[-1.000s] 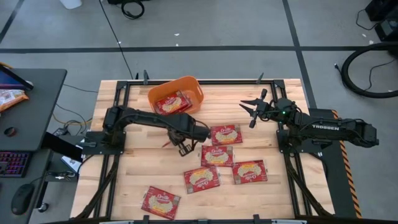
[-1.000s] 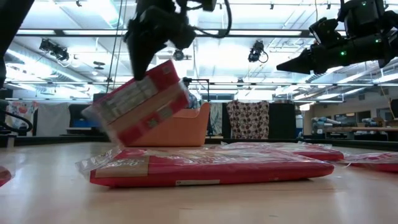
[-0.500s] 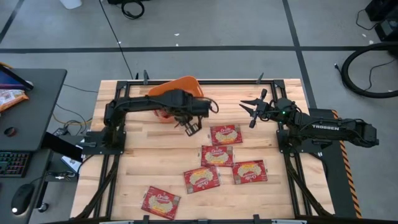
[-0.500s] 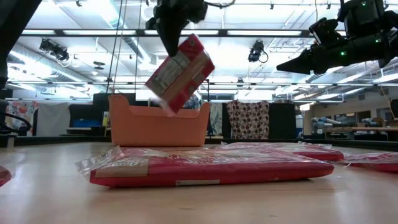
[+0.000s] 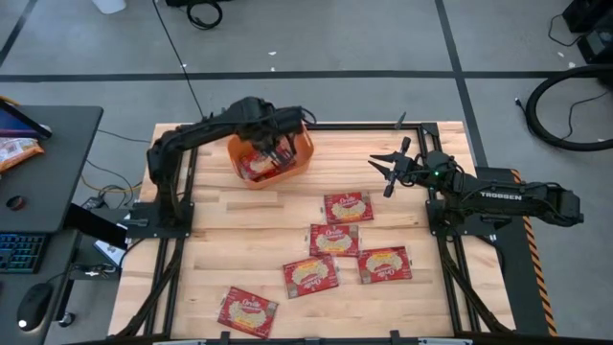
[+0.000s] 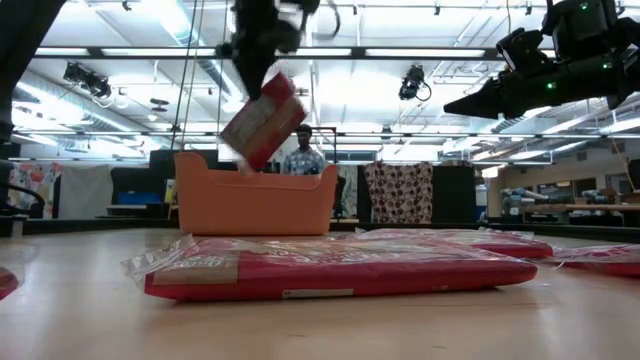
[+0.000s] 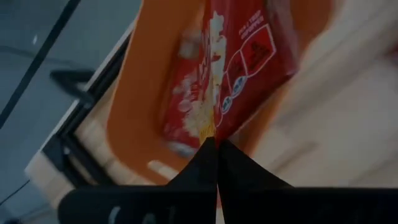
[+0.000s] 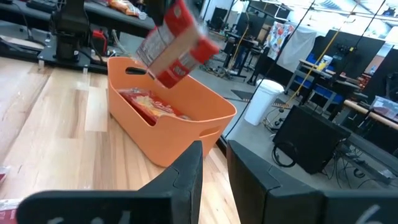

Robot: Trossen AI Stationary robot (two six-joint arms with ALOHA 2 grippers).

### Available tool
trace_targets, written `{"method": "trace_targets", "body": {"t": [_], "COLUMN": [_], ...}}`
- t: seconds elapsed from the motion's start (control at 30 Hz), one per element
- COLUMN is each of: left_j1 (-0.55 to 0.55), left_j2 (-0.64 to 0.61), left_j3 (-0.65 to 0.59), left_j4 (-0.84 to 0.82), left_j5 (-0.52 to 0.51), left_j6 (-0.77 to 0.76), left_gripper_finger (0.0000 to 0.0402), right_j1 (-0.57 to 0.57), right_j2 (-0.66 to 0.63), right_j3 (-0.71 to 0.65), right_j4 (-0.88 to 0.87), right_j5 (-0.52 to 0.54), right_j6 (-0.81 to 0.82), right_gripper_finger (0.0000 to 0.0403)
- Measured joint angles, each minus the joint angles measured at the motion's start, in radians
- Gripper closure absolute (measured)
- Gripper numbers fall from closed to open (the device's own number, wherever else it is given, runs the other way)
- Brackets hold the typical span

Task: Sort popcorn bags into baskets
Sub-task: Put the red popcorn pack into the orange bin

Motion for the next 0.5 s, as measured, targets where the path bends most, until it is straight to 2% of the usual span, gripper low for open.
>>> {"method": "trace_targets", "body": {"t": [0.2, 0.4, 0.5], "left_j1": [0.093, 0.162, 0.174], "left_j2": [0.000, 0.001, 0.002], "left_j3": [-0.165, -0.257, -0.293], "left_j4": [-0.001, 0.050, 0.097], "left_j5": [0.004, 0.009, 0.048], "left_j6": [0.037, 0.070, 0.086], "left_gripper_finger": [0.0401, 0.0401, 0.0401], "right_j1": [0.000, 0.000, 0.000], "right_j2": [0.000, 0.000, 0.000], "right_j3": [0.000, 0.000, 0.000], "right_j4": [0.001, 0.000, 0.000], "right_j5": [0.000, 0.005, 0.006], "right_j6": [-0.016, -0.020, -0.020], "right_gripper_finger": [0.0323, 0.0323, 0.0323]}}
